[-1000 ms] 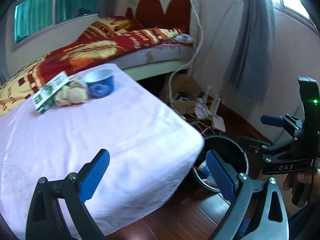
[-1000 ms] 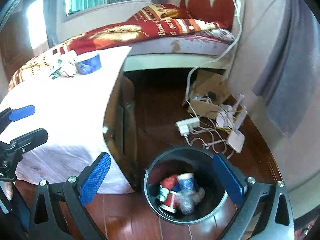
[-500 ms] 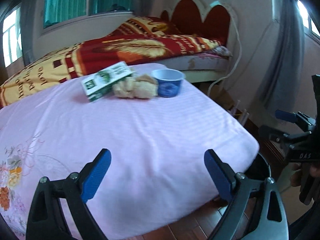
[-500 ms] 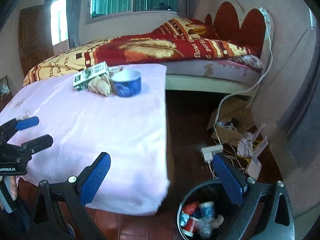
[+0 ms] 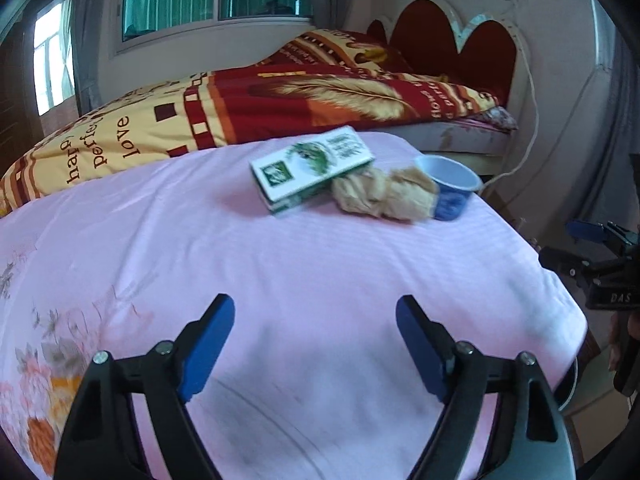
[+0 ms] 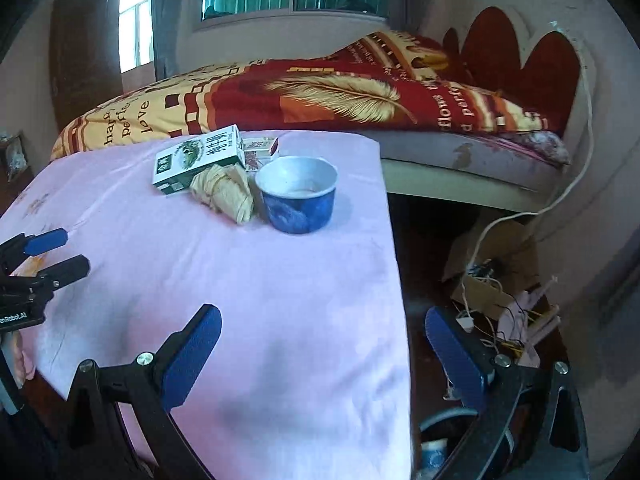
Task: Collect trash
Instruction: 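Grasp the green-and-white milk carton with the left tool while the right tool grasps the blue paper bowl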
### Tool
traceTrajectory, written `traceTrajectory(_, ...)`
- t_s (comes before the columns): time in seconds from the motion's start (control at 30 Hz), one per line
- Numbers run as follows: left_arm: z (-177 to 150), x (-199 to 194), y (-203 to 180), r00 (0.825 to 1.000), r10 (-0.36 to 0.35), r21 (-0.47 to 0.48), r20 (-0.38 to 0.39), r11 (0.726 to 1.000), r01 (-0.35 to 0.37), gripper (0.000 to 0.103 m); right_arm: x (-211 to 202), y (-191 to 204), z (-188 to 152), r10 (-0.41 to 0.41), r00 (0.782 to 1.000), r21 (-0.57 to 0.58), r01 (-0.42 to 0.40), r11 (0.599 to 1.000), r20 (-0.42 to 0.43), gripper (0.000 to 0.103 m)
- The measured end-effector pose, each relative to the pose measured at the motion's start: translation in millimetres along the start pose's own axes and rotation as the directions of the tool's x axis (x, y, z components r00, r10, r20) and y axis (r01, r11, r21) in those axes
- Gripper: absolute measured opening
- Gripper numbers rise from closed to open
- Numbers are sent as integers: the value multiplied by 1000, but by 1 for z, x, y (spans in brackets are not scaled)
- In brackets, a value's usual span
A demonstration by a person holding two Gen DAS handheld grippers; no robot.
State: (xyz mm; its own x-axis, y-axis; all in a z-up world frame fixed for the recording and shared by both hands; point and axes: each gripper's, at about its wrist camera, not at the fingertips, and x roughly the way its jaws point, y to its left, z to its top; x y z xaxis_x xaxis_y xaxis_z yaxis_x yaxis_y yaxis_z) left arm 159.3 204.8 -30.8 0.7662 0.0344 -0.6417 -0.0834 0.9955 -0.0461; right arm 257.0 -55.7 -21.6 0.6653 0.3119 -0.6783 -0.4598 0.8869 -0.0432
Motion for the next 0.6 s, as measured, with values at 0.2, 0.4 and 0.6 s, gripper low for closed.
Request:
traceTrajectory(0.2,22,38,19,1000,5,-13,-28,1000,-6,84,50,-2,36,25,999,12,-24,1000,-43,103)
traceTrajectory(0.4,41,68,24,999,-6,0,-39,1000,6,84,91,6,59,31,997,-17,-33,999,-71,103)
traceTrajectory(0.6,56,97,31,995,-63,-37,-78,997,60,78,114,8,68,47,997,-25,-49,998,-67,99)
